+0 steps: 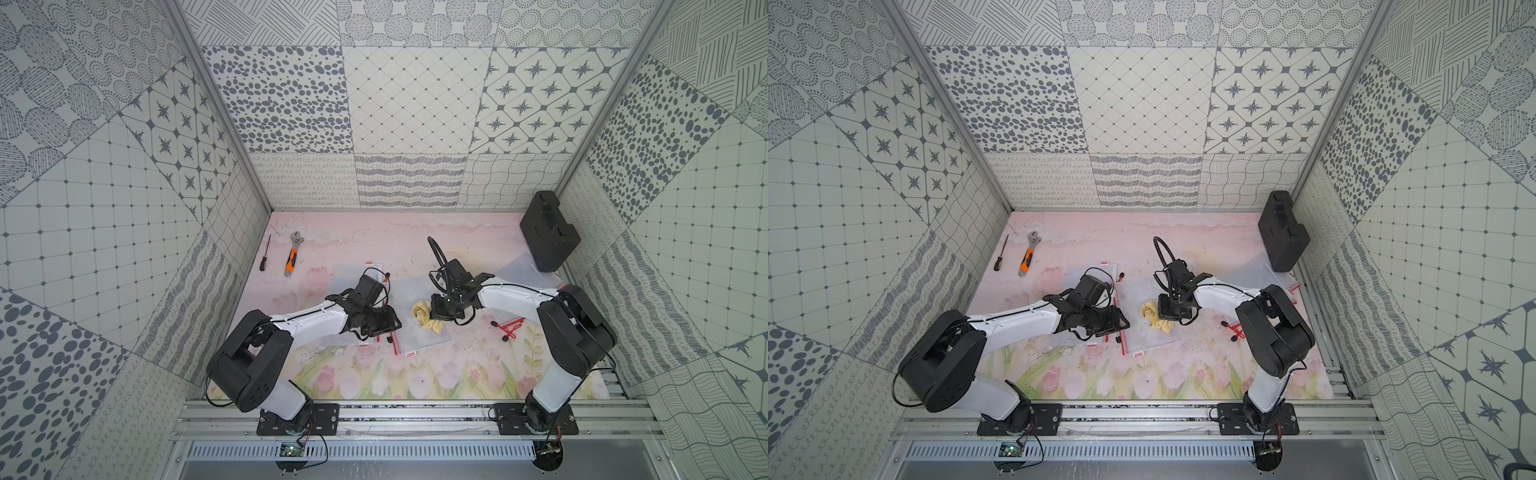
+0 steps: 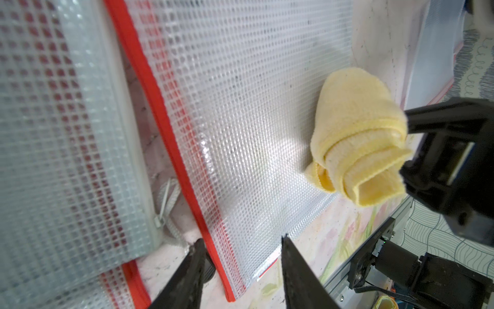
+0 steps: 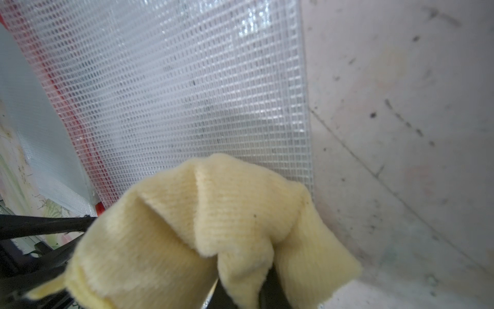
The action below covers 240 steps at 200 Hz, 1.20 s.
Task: Wipe the document bag
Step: Wipe the dirt from the document bag.
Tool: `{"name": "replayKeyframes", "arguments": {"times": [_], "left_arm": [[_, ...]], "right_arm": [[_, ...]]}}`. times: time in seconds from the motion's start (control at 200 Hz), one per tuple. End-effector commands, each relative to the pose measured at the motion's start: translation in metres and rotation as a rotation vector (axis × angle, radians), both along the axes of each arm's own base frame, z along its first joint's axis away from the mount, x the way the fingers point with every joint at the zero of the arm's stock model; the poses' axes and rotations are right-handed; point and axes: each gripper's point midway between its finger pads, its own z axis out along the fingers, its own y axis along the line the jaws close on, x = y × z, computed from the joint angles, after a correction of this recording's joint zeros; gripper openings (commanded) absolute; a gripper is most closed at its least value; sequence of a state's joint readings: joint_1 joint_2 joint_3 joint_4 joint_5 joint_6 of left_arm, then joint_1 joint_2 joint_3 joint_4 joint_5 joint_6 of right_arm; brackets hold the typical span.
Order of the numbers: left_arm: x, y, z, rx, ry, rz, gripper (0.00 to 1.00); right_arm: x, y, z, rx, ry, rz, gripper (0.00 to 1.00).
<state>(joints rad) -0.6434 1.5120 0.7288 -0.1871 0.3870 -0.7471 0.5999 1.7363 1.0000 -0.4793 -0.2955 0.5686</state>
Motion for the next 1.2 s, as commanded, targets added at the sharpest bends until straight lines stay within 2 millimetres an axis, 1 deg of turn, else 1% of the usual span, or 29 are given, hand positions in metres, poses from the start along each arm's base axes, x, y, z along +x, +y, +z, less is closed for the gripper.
{"name": "replayKeyframes", "arguments": {"times": [0.0, 0.195, 0.28, 0.37, 0.455, 0.585, 0.65, 0.72, 0.77, 0.855, 0.895, 0.946, 0.991, 1.036, 1.096, 1.156, 1.196], "left_arm": [[-0.002, 0.003, -0.01, 0.062, -0.001, -0.013, 0.46], [0.001, -0.002, -0.022, 0.078, 0.001, -0.019, 0.45], [0.005, -0.004, -0.022, 0.076, -0.027, -0.013, 0.42], [0.011, -0.006, -0.017, 0.061, -0.06, 0.001, 0.32], [0.016, -0.005, -0.012, 0.056, -0.088, 0.025, 0.26], [0.019, -0.001, -0.01, 0.075, -0.105, 0.045, 0.17], [0.019, -0.002, -0.01, 0.079, -0.103, 0.04, 0.08], [0.019, -0.005, -0.009, 0.072, -0.103, 0.032, 0.0], [0.018, -0.009, -0.01, 0.064, -0.095, 0.011, 0.0], [0.016, -0.021, -0.012, 0.052, -0.088, -0.037, 0.0], [0.015, -0.028, -0.013, 0.042, -0.085, -0.063, 0.0], [0.013, -0.038, -0.014, 0.02, -0.082, -0.095, 0.0], [0.013, -0.048, -0.013, -0.005, -0.078, -0.125, 0.0], [0.012, -0.057, -0.014, -0.024, -0.072, -0.15, 0.0], [0.011, -0.066, -0.013, -0.045, -0.07, -0.175, 0.0], [0.011, -0.072, -0.012, -0.053, -0.072, -0.187, 0.0], [0.012, -0.073, -0.011, -0.054, -0.074, -0.193, 0.0]], "right_arm": [[-0.01, -0.004, -0.02, -0.03, 0.045, 0.003, 0.0], [-0.011, -0.006, -0.02, -0.037, 0.048, 0.003, 0.0], [-0.012, -0.007, -0.02, -0.04, 0.047, 0.004, 0.0], [-0.014, -0.009, -0.021, -0.049, 0.049, 0.003, 0.0], [-0.014, -0.012, -0.02, -0.058, 0.046, -0.001, 0.0], [-0.017, -0.017, -0.017, -0.063, 0.035, -0.018, 0.0], [-0.02, -0.019, -0.016, -0.056, 0.036, -0.031, 0.0], [-0.025, -0.022, -0.012, -0.051, 0.042, -0.047, 0.0], [-0.029, -0.023, -0.005, -0.036, 0.042, -0.052, 0.0], [-0.031, -0.015, 0.018, 0.03, 0.002, -0.048, 0.0], [-0.032, -0.008, 0.028, 0.066, -0.015, -0.038, 0.0], [-0.03, 0.0, 0.038, 0.101, -0.023, -0.035, 0.0], [-0.03, 0.008, 0.041, 0.116, -0.02, -0.024, 0.0], [-0.029, 0.015, 0.04, 0.113, -0.013, -0.011, 0.0], [-0.028, 0.023, 0.032, 0.1, 0.007, 0.002, 0.0], [-0.025, 0.031, 0.021, 0.09, 0.04, -0.001, 0.0], [-0.024, 0.032, 0.01, 0.074, 0.068, -0.015, 0.0]]}}
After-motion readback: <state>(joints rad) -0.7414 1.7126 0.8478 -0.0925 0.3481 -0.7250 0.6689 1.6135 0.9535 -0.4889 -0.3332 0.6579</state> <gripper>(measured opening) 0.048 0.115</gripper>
